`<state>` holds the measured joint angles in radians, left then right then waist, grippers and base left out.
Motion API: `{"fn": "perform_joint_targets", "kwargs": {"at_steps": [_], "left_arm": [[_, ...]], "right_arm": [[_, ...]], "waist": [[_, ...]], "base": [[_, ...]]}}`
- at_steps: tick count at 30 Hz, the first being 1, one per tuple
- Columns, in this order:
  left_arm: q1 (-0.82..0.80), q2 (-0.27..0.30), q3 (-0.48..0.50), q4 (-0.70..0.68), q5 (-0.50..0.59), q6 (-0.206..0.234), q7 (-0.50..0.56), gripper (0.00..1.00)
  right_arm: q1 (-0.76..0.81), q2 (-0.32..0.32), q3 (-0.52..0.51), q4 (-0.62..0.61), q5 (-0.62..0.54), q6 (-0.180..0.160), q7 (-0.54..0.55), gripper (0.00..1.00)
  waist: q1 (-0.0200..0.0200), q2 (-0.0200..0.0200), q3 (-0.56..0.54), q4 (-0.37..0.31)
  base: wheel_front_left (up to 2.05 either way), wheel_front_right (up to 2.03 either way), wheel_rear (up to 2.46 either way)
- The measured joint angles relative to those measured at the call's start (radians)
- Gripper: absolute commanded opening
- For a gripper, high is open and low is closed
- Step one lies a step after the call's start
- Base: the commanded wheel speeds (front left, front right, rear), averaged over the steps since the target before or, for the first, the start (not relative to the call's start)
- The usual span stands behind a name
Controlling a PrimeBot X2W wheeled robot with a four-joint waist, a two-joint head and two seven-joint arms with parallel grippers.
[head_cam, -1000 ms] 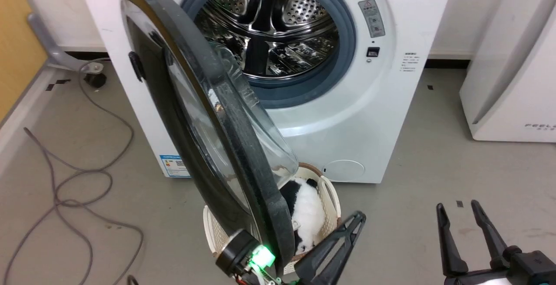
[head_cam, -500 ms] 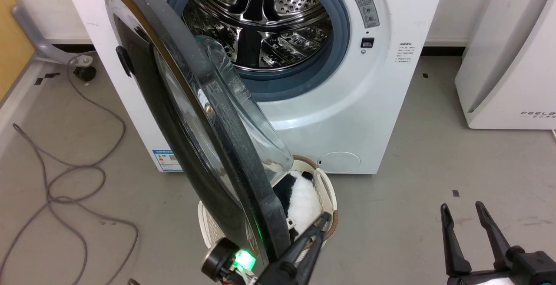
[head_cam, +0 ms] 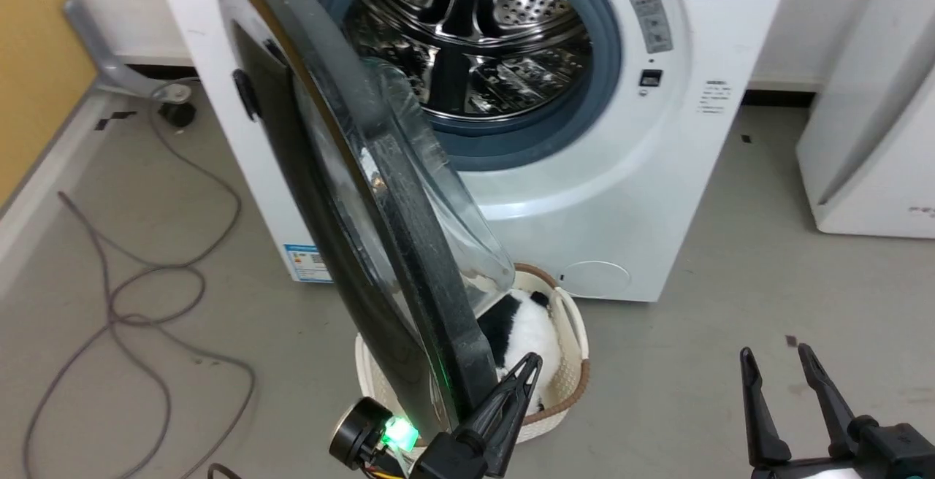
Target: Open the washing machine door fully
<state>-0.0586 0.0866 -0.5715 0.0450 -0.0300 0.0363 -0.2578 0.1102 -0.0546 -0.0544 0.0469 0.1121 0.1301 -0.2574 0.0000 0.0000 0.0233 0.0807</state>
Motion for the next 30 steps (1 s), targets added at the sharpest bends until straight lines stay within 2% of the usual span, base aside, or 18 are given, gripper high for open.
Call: {"fn": "perform_joint_targets", "kwargs": {"at_steps": [9, 17, 30], "left_arm": [[0.039, 0.02, -0.002, -0.027, 0.0, 0.006, -0.004, 0.0], [0.086, 0.059, 0.019, -0.06, -0.001, 0.034, -0.003, 0.0], [0.168, 0.131, 0.16, -0.108, -0.04, 0.133, -0.003, 0.0]], "right_arm": [[0.003, 0.001, 0.003, 0.01, 0.007, 0.0, 0.0, 1.0], [0.003, 0.001, 0.014, 0.012, 0.017, 0.0, 0.0, 1.0], [0.004, 0.001, 0.017, 0.015, 0.021, 0.0, 0.0, 1.0]], "waist": [[0.0, 0.0, -0.006, 0.075], [0.0, 0.0, -0.009, 0.172], [0.0, 0.0, -0.008, 0.302]], "base": [[0.0, 0.0, 0.0], [0.0, 0.0, 0.0], [0.0, 0.0, 0.0]]}}
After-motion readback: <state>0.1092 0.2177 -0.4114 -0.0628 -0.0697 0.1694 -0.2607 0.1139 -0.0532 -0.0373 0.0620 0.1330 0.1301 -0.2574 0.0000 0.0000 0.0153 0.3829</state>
